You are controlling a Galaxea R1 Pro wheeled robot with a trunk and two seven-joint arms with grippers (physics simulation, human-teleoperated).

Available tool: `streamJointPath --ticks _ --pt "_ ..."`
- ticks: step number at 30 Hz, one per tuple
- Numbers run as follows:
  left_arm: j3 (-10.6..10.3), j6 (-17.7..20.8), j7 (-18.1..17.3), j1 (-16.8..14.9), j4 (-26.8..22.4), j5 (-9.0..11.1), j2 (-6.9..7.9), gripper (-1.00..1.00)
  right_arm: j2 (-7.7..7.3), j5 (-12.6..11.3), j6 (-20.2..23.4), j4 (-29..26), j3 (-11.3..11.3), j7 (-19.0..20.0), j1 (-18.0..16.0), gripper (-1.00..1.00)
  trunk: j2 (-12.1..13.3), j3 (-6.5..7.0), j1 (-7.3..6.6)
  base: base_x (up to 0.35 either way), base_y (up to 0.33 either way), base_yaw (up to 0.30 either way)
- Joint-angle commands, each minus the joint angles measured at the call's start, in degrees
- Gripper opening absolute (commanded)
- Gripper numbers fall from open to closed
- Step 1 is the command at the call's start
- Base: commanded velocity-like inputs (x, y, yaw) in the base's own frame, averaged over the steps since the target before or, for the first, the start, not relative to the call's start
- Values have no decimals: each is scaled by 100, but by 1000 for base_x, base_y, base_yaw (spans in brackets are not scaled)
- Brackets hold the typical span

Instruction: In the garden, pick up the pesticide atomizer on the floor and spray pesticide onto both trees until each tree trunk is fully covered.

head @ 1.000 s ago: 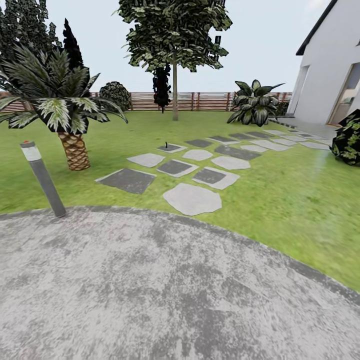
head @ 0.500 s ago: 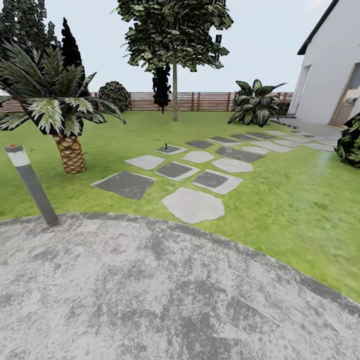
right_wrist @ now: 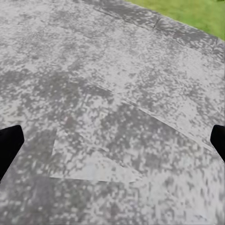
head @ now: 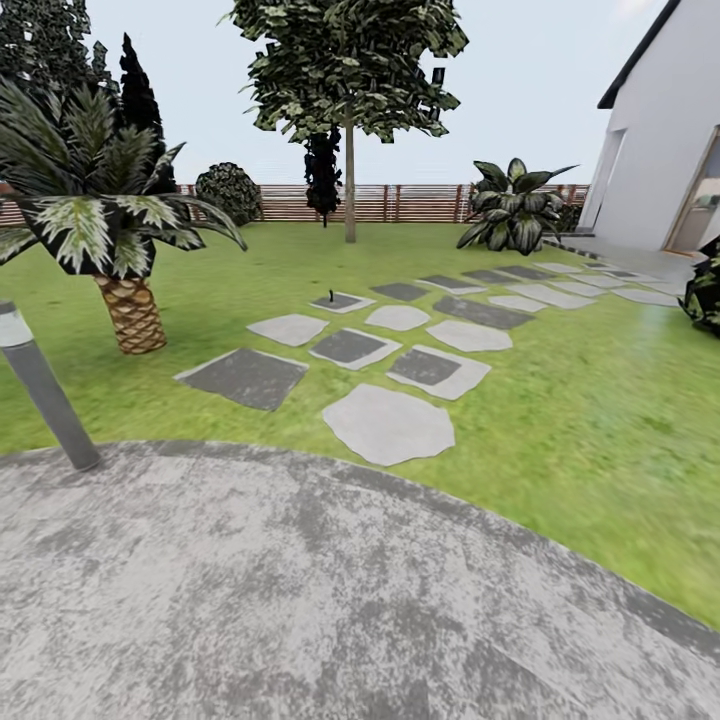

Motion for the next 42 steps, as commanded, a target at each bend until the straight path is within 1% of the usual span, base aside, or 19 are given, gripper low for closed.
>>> streamJointPath --ticks 1,27,35,42 --pt "3 -19 6 -3 5 16 -1 100 0 16 -14 3 3 -25 -3 100 -2 -5 2 339 0 0" --pt "-4 -20 6 -5 5 16 -1 100 0 8 -20 -5 -9 -25 -3 100 -2 -6 2 339 0 0" --pt "-5 -19 6 -3 5 16 -1 100 4 8 -15 -5 -32 -33 -3 100 -2 -50 2 339 0 0" --pt "-4 -19 5 -4 5 12 -1 100 4 8 -16 -5 -12 -33 -3 100 -2 -60 2 339 0 0"
